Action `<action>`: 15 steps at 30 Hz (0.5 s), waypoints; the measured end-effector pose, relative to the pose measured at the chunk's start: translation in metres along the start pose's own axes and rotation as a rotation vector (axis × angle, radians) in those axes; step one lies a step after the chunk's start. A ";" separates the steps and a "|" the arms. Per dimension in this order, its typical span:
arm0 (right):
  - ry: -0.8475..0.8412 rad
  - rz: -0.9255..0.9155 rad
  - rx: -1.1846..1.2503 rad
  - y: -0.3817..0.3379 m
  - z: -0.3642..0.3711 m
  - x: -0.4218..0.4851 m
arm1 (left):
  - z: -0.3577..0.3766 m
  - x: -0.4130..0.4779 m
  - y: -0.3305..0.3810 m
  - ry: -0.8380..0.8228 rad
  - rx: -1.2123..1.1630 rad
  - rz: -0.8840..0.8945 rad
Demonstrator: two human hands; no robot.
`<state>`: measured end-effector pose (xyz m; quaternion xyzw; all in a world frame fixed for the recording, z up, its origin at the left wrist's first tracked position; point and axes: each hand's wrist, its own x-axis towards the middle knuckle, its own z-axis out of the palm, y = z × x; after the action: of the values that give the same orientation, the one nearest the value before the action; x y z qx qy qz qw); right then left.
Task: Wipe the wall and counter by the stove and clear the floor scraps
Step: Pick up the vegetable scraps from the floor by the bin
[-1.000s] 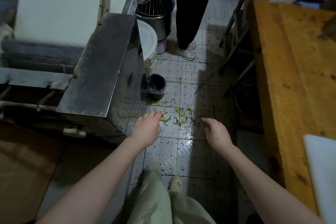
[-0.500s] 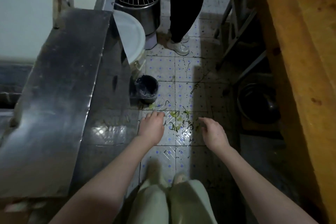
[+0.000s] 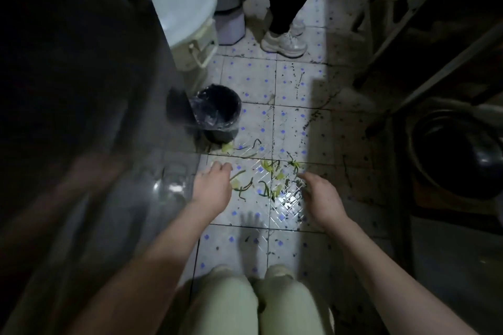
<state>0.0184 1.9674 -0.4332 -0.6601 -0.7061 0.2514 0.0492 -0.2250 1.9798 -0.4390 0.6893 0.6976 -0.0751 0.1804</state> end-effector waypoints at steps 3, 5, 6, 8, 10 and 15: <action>-0.006 -0.014 0.000 0.031 0.054 0.025 | 0.059 0.030 -0.017 -0.005 -0.017 -0.037; 0.005 -0.020 0.010 0.047 0.089 0.040 | 0.097 0.050 -0.028 -0.005 -0.024 -0.056; 0.011 -0.017 0.011 0.054 0.104 0.048 | 0.115 0.060 -0.033 -0.008 -0.027 -0.059; 0.013 -0.023 -0.008 0.070 0.136 0.061 | 0.152 0.077 -0.042 -0.004 -0.031 -0.075; 0.003 -0.033 -0.019 0.084 0.164 0.074 | 0.185 0.092 -0.053 0.002 -0.028 -0.120; 0.032 -0.054 -0.019 0.121 0.226 0.110 | 0.273 0.125 -0.084 -0.001 -0.005 -0.140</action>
<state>0.0243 2.0072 -0.7089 -0.6451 -0.7252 0.2328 0.0610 -0.2654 1.9967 -0.7476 0.6384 0.7442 -0.0862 0.1767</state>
